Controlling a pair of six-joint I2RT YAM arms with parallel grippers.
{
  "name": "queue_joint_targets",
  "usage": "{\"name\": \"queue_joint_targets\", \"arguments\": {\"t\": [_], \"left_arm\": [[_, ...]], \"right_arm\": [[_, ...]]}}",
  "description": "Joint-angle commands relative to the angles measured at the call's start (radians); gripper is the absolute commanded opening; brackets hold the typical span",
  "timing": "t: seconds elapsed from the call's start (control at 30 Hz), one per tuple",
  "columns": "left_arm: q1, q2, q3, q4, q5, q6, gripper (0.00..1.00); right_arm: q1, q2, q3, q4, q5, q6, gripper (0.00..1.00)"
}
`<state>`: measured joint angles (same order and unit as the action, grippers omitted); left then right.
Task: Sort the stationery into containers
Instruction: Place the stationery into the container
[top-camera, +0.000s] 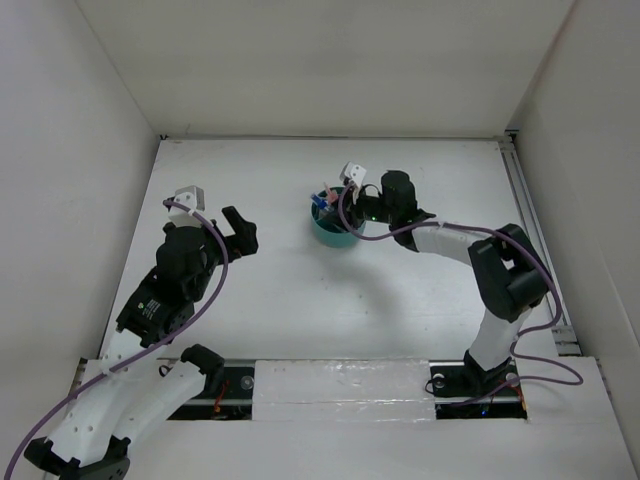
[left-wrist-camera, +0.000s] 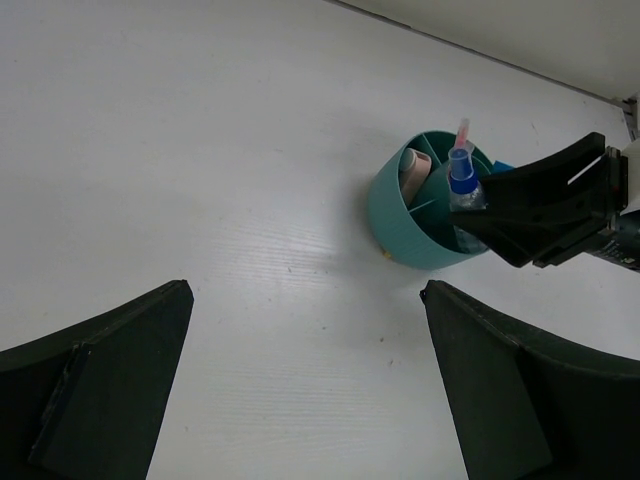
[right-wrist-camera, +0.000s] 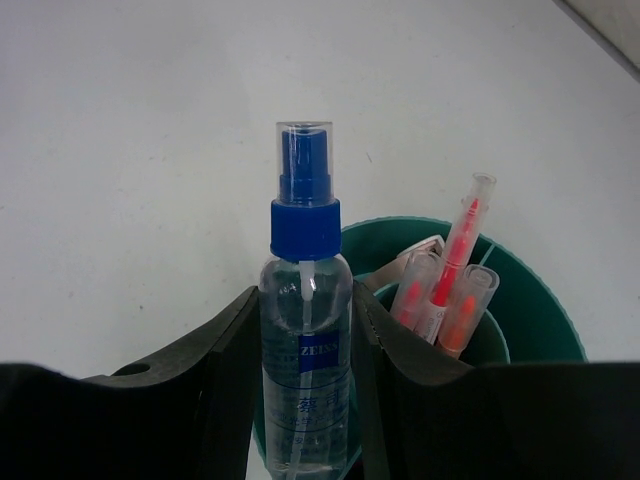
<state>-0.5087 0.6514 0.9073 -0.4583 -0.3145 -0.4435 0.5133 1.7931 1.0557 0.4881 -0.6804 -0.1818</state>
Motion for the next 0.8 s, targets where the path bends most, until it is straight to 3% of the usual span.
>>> {"name": "queue_joint_targets", "arguments": {"t": [0.0,0.07,0.2,0.37,0.43,0.53,0.57,0.77], "left_arm": [[-0.001,-0.012,-0.007,0.041,0.014,0.019,1.00],[-0.001,-0.012,-0.007,0.041,0.014,0.019,1.00],[-0.001,-0.012,-0.007,0.041,0.014,0.019,1.00],[-0.001,-0.012,-0.007,0.041,0.023,0.019,1.00],[-0.001,-0.012,-0.007,0.041,0.023,0.019,1.00],[-0.001,-0.012,-0.007,0.041,0.023,0.019,1.00],[-0.001,-0.012,-0.007,0.041,0.023,0.019,1.00],[-0.001,-0.012,-0.007,0.041,0.023,0.019,1.00]], "right_arm": [[0.028,-0.044,-0.014,0.044,0.031,-0.025,0.01],[0.028,-0.054,-0.034,0.053,0.031,-0.025,0.05],[0.037,-0.075,-0.059,0.076,0.042,-0.013,0.24],[0.037,-0.100,-0.082,0.098,0.068,-0.013,0.33],[0.037,-0.109,-0.082,0.098,0.068,-0.013,0.44],[0.037,-0.119,-0.091,0.098,0.068,-0.004,0.49],[0.037,-0.120,-0.091,0.098,0.068,-0.004,0.55],[0.037,-0.138,-0.091,0.098,0.078,-0.004,0.57]]}}
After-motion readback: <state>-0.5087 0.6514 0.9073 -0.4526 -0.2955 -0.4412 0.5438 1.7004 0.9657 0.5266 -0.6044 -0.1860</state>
